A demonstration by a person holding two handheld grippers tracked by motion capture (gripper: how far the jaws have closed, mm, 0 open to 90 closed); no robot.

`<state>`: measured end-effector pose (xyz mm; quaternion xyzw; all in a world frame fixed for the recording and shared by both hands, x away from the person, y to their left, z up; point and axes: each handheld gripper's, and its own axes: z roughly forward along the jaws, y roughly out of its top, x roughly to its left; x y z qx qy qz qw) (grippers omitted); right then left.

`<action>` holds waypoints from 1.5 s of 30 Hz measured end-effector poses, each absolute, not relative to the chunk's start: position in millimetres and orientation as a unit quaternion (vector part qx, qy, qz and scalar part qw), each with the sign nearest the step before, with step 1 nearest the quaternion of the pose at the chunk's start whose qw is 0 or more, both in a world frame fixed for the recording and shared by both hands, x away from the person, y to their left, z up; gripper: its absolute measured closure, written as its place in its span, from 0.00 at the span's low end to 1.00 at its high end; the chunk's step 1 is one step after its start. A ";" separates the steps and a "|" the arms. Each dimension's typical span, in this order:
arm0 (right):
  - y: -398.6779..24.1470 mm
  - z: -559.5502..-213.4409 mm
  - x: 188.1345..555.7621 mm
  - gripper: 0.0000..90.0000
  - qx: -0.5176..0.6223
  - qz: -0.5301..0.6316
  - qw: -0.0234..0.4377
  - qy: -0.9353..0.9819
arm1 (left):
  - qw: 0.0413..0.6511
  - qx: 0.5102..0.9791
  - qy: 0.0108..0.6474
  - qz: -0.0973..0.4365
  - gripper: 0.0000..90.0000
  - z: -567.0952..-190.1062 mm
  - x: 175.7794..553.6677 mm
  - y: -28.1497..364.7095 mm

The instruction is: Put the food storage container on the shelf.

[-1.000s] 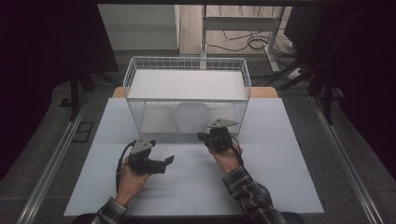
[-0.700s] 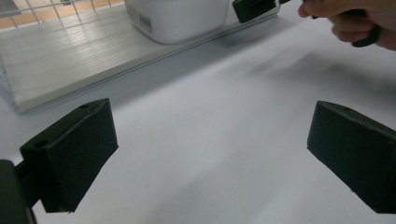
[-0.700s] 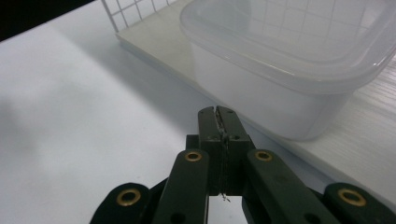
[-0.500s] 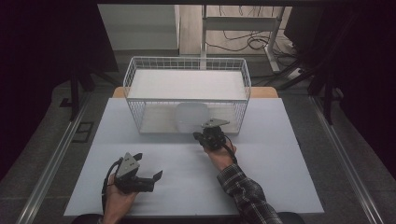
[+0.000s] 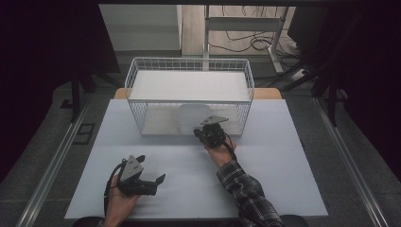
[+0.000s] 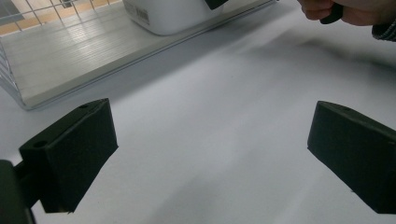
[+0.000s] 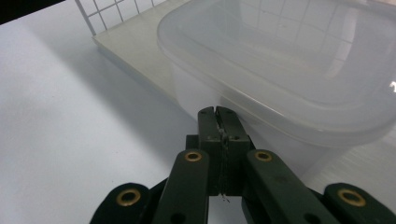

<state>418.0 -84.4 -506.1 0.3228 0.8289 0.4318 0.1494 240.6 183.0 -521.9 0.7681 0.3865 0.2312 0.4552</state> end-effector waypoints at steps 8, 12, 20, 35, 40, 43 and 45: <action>-79.1 -508.7 424.7 0.99 0.323 0.427 0.154 0.831 | 0.458 0.768 0.386 0.227 0.01 -522.2 241.0 182.3; -78.2 -509.2 427.6 0.99 0.324 0.424 0.157 0.831 | 0.458 0.769 0.385 0.225 0.01 -522.4 241.3 182.0; -78.9 -512.7 437.3 0.99 0.335 0.426 0.160 0.825 | 0.456 0.772 0.381 0.224 0.01 -523.0 241.7 179.8; -76.2 -510.3 442.1 0.97 0.334 0.425 0.153 0.827 | 0.460 0.770 0.382 0.224 0.01 -522.7 242.0 180.4; -76.5 -506.8 436.6 0.85 0.326 0.430 0.148 0.829 | 0.459 0.771 0.381 0.224 0.01 -522.9 242.0 179.8; -77.7 -504.6 432.7 0.73 0.324 0.435 0.147 0.827 | 0.459 0.772 0.380 0.223 0.01 -523.0 242.0 179.3; -79.6 -502.9 430.0 0.65 0.322 0.436 0.146 0.827 | 0.459 0.772 0.380 0.223 0.01 -523.0 242.0 179.1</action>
